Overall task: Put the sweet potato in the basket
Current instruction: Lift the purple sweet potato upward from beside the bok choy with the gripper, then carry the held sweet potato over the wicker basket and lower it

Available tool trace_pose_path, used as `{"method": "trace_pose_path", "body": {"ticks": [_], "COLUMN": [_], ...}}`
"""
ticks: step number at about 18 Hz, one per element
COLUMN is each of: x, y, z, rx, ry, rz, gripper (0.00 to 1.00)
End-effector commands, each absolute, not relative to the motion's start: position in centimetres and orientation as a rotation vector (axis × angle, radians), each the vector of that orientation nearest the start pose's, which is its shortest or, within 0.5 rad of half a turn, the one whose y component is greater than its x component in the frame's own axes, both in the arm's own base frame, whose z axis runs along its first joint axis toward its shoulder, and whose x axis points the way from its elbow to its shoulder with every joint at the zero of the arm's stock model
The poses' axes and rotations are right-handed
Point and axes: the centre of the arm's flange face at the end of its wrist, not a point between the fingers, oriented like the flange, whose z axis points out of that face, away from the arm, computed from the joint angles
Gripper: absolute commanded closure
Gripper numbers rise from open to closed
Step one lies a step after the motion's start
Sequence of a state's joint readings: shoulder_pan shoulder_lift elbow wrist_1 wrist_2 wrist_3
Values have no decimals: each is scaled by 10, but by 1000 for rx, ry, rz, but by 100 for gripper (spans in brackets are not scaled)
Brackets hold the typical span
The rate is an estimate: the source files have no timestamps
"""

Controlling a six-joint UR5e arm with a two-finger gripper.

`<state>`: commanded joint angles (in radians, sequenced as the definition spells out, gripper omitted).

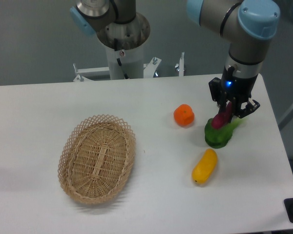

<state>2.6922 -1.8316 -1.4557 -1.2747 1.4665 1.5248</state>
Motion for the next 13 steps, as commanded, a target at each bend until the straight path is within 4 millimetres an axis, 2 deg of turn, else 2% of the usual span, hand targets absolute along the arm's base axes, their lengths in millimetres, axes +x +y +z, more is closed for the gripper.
{"method": "trace_pose_path", "body": {"ticks": [2, 6, 10, 13], "x": [-485, -462, -426, -383], "y": [402, 437, 485, 525], "z": [428, 424, 414, 416], "rx": [-2941, -2936, -2906, -2823], "ry": [580, 448, 261, 123], "rz": [162, 186, 215, 283], "gripper": [75, 75, 75, 75]}}
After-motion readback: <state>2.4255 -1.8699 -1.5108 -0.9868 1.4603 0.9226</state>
